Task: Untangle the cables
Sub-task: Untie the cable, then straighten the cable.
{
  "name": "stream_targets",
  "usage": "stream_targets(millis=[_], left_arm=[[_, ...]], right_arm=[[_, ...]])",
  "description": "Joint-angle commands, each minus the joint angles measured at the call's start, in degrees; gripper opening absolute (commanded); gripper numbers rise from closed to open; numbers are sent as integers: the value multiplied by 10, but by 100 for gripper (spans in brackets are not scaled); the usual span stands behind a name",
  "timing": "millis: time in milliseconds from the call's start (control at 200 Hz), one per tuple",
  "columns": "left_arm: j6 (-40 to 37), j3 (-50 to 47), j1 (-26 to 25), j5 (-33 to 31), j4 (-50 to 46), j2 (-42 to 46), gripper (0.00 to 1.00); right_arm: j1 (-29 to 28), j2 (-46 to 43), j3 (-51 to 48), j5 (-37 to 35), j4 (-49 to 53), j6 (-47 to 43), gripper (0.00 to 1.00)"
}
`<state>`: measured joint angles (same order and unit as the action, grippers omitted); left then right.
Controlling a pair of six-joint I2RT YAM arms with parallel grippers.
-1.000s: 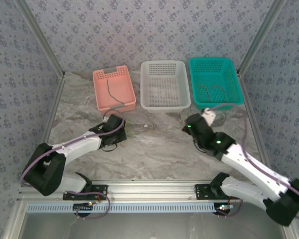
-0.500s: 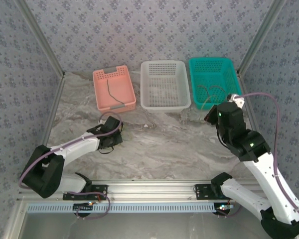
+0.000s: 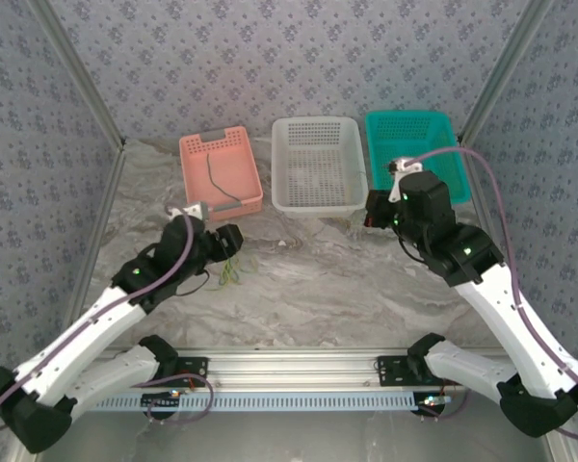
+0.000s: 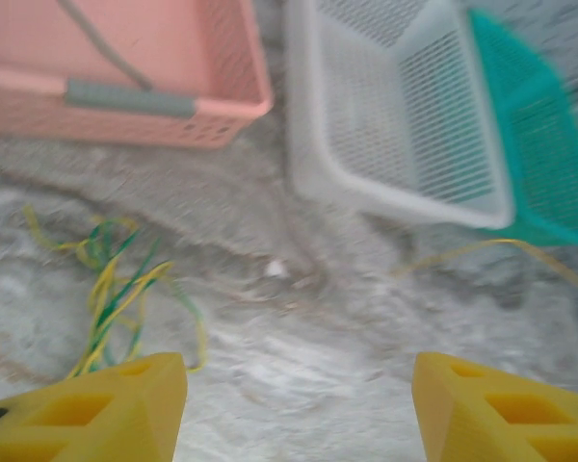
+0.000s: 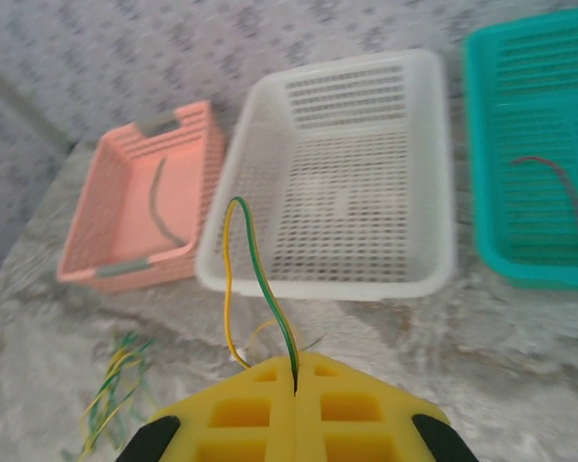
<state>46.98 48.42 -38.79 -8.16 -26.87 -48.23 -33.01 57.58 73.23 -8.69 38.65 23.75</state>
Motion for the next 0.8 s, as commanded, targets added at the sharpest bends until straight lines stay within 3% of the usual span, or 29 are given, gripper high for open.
stream_targets(millis=[0, 115, 210, 320, 395, 530, 794], left_arm=[[0, 36, -3, 72, 2, 0, 64], [63, 54, -3, 127, 52, -24, 64], [97, 42, -15, 173, 164, -46, 59], [41, 76, -51, 158, 171, -86, 56], [18, 84, -65, 181, 190, -117, 54], [-21, 83, -103, 160, 206, -151, 58], [-69, 87, -110, 117, 203, -198, 59]], right_arm=[[-4, 13, 6, 96, -39, -53, 0], [-3, 27, -4, 140, -80, -60, 0], [-2, 34, -15, 177, -101, -65, 0], [-3, 44, -16, 205, -98, -80, 0], [-2, 47, -18, 219, -97, -79, 0], [-1, 54, -19, 254, -99, -75, 0], [-1, 64, -19, 278, -94, -68, 0]])
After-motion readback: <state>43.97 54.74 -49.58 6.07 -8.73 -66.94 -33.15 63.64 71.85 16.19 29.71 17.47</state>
